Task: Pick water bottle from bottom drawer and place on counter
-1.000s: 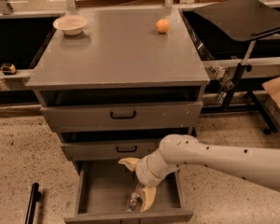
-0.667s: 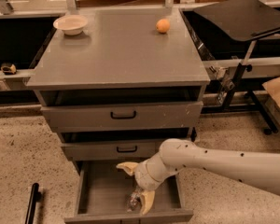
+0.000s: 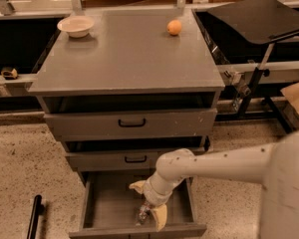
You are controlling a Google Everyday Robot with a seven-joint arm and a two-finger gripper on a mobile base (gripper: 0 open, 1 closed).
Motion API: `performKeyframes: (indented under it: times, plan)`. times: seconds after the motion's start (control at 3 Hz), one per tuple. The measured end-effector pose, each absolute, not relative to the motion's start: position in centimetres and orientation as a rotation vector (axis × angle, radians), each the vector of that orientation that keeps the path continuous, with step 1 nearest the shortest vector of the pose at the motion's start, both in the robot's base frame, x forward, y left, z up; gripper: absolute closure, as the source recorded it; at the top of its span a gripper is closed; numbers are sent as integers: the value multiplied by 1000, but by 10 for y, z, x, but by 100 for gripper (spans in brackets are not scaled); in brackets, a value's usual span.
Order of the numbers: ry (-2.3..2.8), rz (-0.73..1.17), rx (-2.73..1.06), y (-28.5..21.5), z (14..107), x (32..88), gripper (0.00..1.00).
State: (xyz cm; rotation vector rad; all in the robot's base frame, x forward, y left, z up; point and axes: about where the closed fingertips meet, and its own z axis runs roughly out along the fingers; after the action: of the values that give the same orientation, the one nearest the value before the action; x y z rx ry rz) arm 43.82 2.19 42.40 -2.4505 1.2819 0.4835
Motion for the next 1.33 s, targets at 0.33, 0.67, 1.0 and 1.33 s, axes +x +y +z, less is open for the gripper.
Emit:
performKeyframes:
  times: [0.33, 0.67, 1.0, 1.33]
  plan:
    - [1195, 376, -2603, 4, 372, 447, 0]
    - [1159, 337, -2624, 1, 368, 452, 0]
    - [1149, 339, -2664, 7, 347, 464, 0]
    - [1142, 259, -2696, 2, 301, 480, 0]
